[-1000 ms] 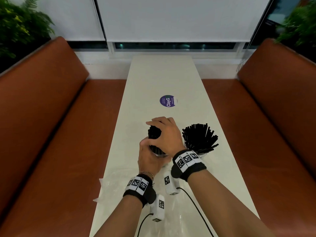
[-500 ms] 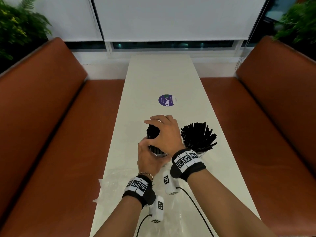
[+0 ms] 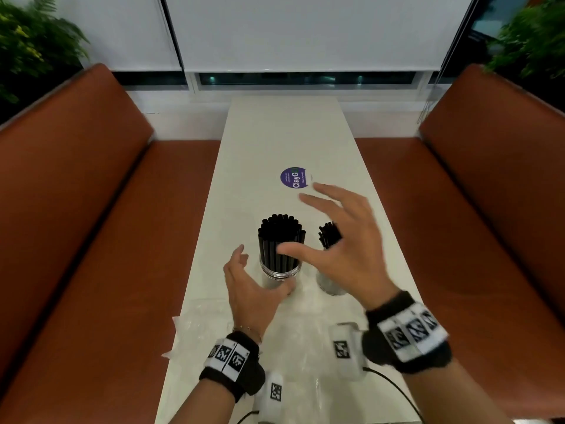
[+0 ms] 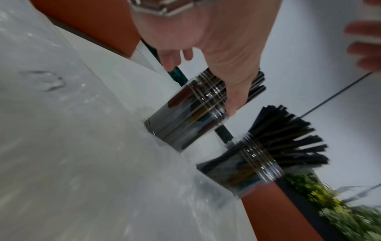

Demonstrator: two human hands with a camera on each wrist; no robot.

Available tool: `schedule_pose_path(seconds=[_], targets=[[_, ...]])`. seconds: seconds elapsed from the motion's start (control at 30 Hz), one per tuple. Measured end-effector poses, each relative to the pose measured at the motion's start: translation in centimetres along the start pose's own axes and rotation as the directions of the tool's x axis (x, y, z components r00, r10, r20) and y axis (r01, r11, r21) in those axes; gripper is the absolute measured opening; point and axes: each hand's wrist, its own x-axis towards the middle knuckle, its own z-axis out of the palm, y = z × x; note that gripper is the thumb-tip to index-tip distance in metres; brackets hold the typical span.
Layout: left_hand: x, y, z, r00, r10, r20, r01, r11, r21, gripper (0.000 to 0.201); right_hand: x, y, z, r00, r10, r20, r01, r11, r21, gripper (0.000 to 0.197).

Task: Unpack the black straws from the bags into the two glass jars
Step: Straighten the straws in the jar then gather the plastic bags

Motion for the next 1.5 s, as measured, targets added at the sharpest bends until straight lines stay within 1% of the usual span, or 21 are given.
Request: schedule_pose_path(seconds=[0.07,0.1,0.17,0.2,0.23,0.27,0.37,0.43,0.53,0.63,0.67,0.73,0.8,0.83,0.87,0.97,1.1,1.2,1.27,1.37,1.5], targets=[[-1.3,-0.5,-0.1,0.996,0.082,-0.046,-0.081,0.996,0.029,0.093,-1.7,1.3,-3.4,0.999,0.036,-0.017,-0.037,0.998,-0.056,0.084],[-2.3,-0.4,0.0,0.991,0.125,-0.038,-0.123,0.991,0.047,0.075,-2.8,2.2,-4.9,0.996,0.085,0.008,-0.084,0.993,-0.085,0.088],[-4.6,-0.2,0.8,0.979,0.187,0.085,-0.19,0.981,0.027,0.049,-4.9,4.8,-7.1,0.968,0.235,0.085,-0.227,0.969,-0.099,0.101],[-5.5,-0.3,1.5,0.966,0.2,0.166,-0.205,0.979,0.017,0.045,-5.8,6.2,-7.8,0.936,0.329,0.125,-0.319,0.943,-0.092,0.11],[-6.1,-0.2,2.3,0.952,0.183,0.244,-0.194,0.981,0.023,0.047,-6.5,7.6,-8.2,0.892,0.417,0.176,-0.404,0.909,-0.105,0.119],[-6.4,-0.2,3.3,0.938,0.142,0.315,-0.16,0.986,0.033,0.056,-6.9,8.8,-8.3,0.848,0.475,0.233,-0.45,0.879,-0.157,0.128],[-6.2,0.0,6.7,0.894,0.062,0.443,-0.111,0.99,0.086,0.089,-7.1,12.4,-7.7,0.765,0.54,0.351,-0.442,0.836,-0.325,0.146],[-5.5,0.7,8.6,0.876,0.058,0.48,-0.12,0.988,0.099,0.102,-6.2,14.3,-6.9,0.729,0.559,0.396,-0.465,0.828,-0.314,0.155],[-4.2,1.7,11.1,0.88,0.023,0.475,-0.078,0.992,0.096,0.114,-3.7,16.5,-5.8,0.657,0.556,0.508,-0.53,0.821,-0.213,0.163],[-2.8,2.0,13.2,0.932,0.029,0.361,-0.043,0.999,0.031,0.117,-1.8,17.8,-4.1,0.575,0.509,0.64,-0.646,0.763,-0.028,0.155],[-2.5,2.0,13.7,0.94,0.036,0.339,-0.043,0.999,0.014,0.117,-1.5,17.9,-3.4,0.563,0.485,0.67,-0.669,0.743,0.024,0.152],[-2.0,2.2,14.4,0.943,0.029,0.332,-0.025,1.0,-0.014,0.112,-1.2,18.1,-2.0,0.58,0.418,0.699,-0.677,0.724,0.13,0.145],[-1.9,2.5,14.7,0.945,0.009,0.328,0.001,1.0,-0.03,0.103,-1.2,17.7,-1.0,0.625,0.359,0.693,-0.654,0.725,0.214,0.126],[-1.9,2.6,14.9,0.947,-0.001,0.322,0.011,1.0,-0.029,0.101,-1.2,17.3,-0.6,0.638,0.358,0.682,-0.648,0.728,0.224,0.121],[-2.0,2.5,15.0,0.949,-0.009,0.314,0.016,1.0,-0.022,0.101,-1.3,16.9,-0.2,0.654,0.367,0.662,-0.638,0.737,0.222,0.122],[-2.1,2.2,15.7,0.956,0.027,0.291,-0.023,1.0,-0.015,0.099,-1.6,15.4,0.7,0.733,0.413,0.54,-0.592,0.778,0.21,0.123],[-2.0,2.0,16.3,0.955,0.052,0.291,-0.071,0.996,0.054,0.095,-1.6,13.6,2.0,0.837,0.443,0.321,-0.523,0.821,0.23,0.103],[-2.3,2.5,16.2,0.963,0.028,0.27,-0.044,0.998,0.053,0.094,-1.7,12.9,2.7,0.9,0.41,0.149,-0.429,0.895,0.127,0.082],[-2.7,2.7,15.9,0.967,0.015,0.255,-0.028,0.998,0.048,0.093,-1.7,12.8,3.3,0.932,0.354,0.078,-0.357,0.934,0.02,0.066],[-2.8,2.9,15.7,0.972,0.029,0.235,-0.045,0.997,0.062,0.096,-1.3,12.5,3.8,0.959,0.281,0.045,-0.272,0.951,-0.144,0.046],[-2.9,2.9,15.4,0.974,0.048,0.222,-0.063,0.996,0.059,0.099,-0.6,12.4,4.1,0.983,0.17,0.062,-0.148,0.952,-0.269,0.037]])
